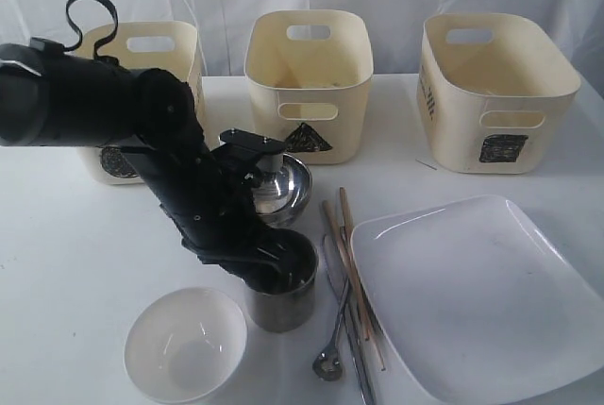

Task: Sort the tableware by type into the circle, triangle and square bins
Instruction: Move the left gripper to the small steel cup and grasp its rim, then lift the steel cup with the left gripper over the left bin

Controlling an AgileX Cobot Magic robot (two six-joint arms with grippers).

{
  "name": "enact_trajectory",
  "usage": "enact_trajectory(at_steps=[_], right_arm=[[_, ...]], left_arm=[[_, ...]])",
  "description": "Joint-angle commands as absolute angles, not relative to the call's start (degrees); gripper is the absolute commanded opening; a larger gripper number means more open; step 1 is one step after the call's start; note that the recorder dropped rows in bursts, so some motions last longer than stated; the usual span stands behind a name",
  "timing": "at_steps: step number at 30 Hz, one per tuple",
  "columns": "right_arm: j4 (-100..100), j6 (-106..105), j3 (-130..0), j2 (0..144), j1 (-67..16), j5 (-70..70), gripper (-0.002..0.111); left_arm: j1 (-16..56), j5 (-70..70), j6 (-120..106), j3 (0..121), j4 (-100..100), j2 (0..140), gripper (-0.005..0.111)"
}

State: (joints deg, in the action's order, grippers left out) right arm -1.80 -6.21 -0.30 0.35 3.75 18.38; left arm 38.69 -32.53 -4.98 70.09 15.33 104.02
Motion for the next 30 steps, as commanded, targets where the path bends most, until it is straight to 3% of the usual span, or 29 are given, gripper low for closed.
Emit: enact_trajectory(at_steps=[1, 8, 25, 30], right_arm=[[-1.73, -6.7, 0.0, 0.0, 3.99, 17.95, 0.0], [-1.73, -6.7, 0.0, 0.0, 3.99, 17.95, 0.0], [-1.73, -6.7, 0.0, 0.0, 3.99, 17.95, 0.0], [-1.73, -6.7, 0.0, 0.0, 3.99, 17.95, 0.0]], left_arm=[[39.12, -34.35, -5.15, 69.68, 16.05, 104.79, 0.059], [39.12, -34.12, -5.05, 69.68, 16.05, 105.83, 0.056], [39.12, -31.9, -10.14, 69.68, 15.92, 107.28, 0.0], [39.12, -28.4, -10.27, 69.68, 15.92, 104.21, 0.0]])
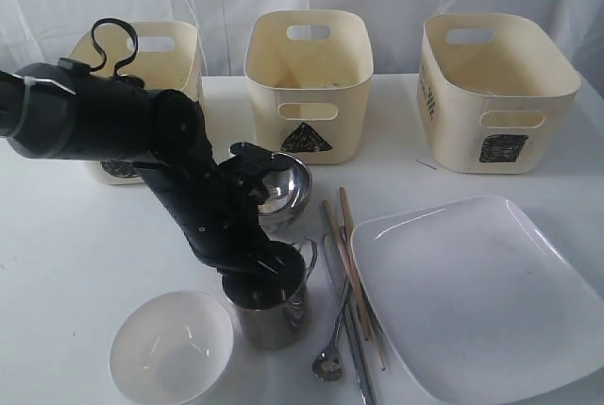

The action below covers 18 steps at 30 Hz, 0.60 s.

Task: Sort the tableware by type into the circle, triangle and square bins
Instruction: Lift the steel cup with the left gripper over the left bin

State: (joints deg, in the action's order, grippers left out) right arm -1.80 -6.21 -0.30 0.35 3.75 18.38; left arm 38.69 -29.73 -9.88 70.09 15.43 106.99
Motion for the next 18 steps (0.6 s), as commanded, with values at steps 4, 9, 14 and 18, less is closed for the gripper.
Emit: enact_trajectory(at_steps=[4, 9, 14, 18], right_arm=[[-1.73, -6.7, 0.0, 0.0, 3.99, 17.95, 0.0], [-1.73, -6.7, 0.0, 0.0, 3.99, 17.95, 0.0], [-1.73, -6.7, 0.0, 0.0, 3.99, 17.95, 0.0], [-1.73, -6.7, 0.0, 0.0, 3.99, 17.95, 0.0]], left_arm=[[39.12, -28.8, -11.82, 69.79, 15.84, 99.69, 0.0], [38.98, -27.46, -12.22, 69.79, 15.84, 92.41, 0.0], [38.2, -25.15, -13.31, 71.61, 15.84, 87.87, 0.0], [36.35, -23.86, -13.88, 73.93, 13.89, 85.5, 0.0]])
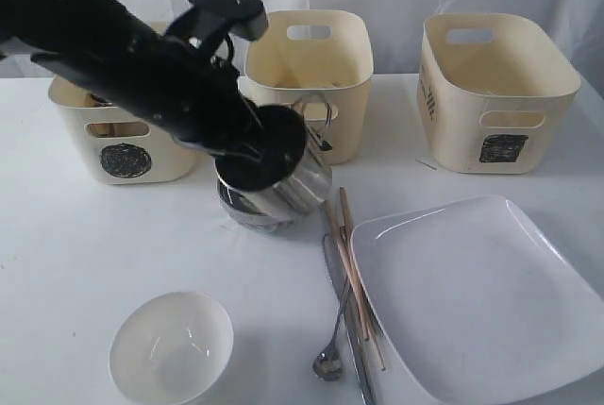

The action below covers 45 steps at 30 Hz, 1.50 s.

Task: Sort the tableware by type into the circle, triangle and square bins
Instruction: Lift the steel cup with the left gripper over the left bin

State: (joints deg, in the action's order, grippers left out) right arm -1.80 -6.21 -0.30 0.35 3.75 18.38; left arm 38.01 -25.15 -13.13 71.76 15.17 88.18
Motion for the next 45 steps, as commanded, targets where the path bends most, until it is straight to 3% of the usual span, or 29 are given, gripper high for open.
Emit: enact_trajectory(at_steps=[1, 17, 45], right_arm=[[-1.73, -6.7, 0.0, 0.0, 3.99, 17.95, 0.0], [-1.73, -6.7, 0.0, 0.0, 3.99, 17.95, 0.0], [-1.73, -6.7, 0.0, 0.0, 3.99, 17.95, 0.0]], left_arm=[[35.56, -23.61, -13.89, 74.58, 13.07, 85.24, 0.0], [12.97, -16.92, -16.61, 82.19, 7.07, 86.39, 0.0], [11.54, -3.99, -17.8, 82.38, 3.51, 104.36, 0.0]])
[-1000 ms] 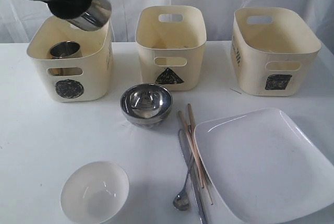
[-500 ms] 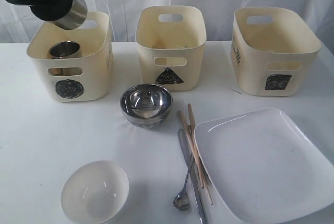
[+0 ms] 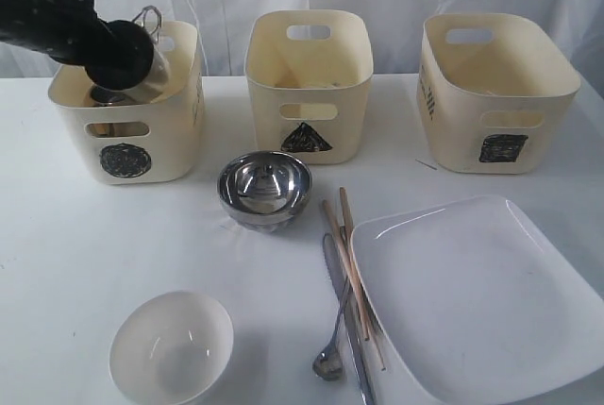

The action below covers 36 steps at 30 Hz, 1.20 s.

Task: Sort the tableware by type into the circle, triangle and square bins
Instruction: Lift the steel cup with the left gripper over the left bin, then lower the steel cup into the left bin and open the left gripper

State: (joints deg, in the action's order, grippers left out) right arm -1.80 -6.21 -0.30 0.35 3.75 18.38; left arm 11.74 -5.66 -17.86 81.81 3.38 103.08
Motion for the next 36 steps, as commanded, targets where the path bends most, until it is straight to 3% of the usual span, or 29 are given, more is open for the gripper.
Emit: enact_trajectory(at_steps=[1, 36], right_arm=[[-1.73, -6.7, 0.0, 0.0, 3.99, 17.95, 0.0], [-1.73, -6.7, 0.0, 0.0, 3.99, 17.95, 0.0]], left_arm=[[11.54, -3.59, -17.8, 82.38, 3.51, 104.54, 0.0], [11.44, 1.34, -16.11, 85.45, 5.96, 113.35, 0.0]])
